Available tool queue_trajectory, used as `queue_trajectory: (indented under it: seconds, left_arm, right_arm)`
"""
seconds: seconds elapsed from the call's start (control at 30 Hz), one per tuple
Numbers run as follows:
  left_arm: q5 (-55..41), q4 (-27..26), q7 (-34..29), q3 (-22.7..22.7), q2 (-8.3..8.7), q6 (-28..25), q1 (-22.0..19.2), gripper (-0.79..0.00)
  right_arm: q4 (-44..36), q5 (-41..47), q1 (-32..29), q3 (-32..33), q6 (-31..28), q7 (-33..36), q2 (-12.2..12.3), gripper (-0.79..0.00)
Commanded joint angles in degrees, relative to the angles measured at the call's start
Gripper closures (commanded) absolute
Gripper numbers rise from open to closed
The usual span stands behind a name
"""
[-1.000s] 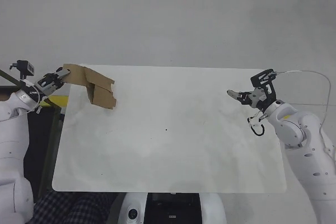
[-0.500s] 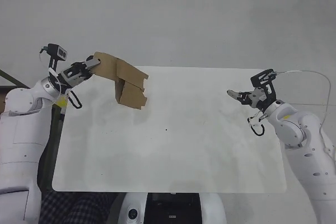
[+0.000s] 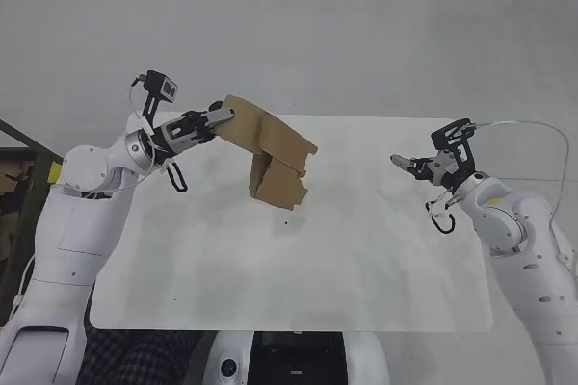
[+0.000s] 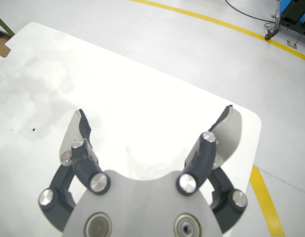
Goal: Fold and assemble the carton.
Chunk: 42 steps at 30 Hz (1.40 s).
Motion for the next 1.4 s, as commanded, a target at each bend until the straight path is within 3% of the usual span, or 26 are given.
queue_trajectory:
  seconds: [0.0, 0.23, 0.47, 1.37]
  left_arm:
    - [-0.3, -0.1, 0.3, 1.4, -0.32, 0.5, -0.7, 0.0]
    - [-1.0, 0.1, -0.3, 6.7, -1.62, 1.5, -3.1, 0.0]
    - [1.1, -1.5, 0.2, 10.6, -2.56, 0.7, -3.0, 0.0]
    - [0.8, -1.0, -0.8, 10.9, -2.82, 0.3, -2.3, 0.0]
  right_arm:
    - [0.0, 0.0, 0.0, 0.0, 0.0, 0.0, 0.0, -0.785]
    - [0.0, 0.0, 0.0, 0.0, 0.0, 0.0, 0.0, -0.785]
    - [0.0, 0.0, 0.0, 0.0, 0.0, 0.0, 0.0, -0.785]
    - [0.0, 0.0, 0.0, 0.0, 0.0, 0.0, 0.0, -0.785]
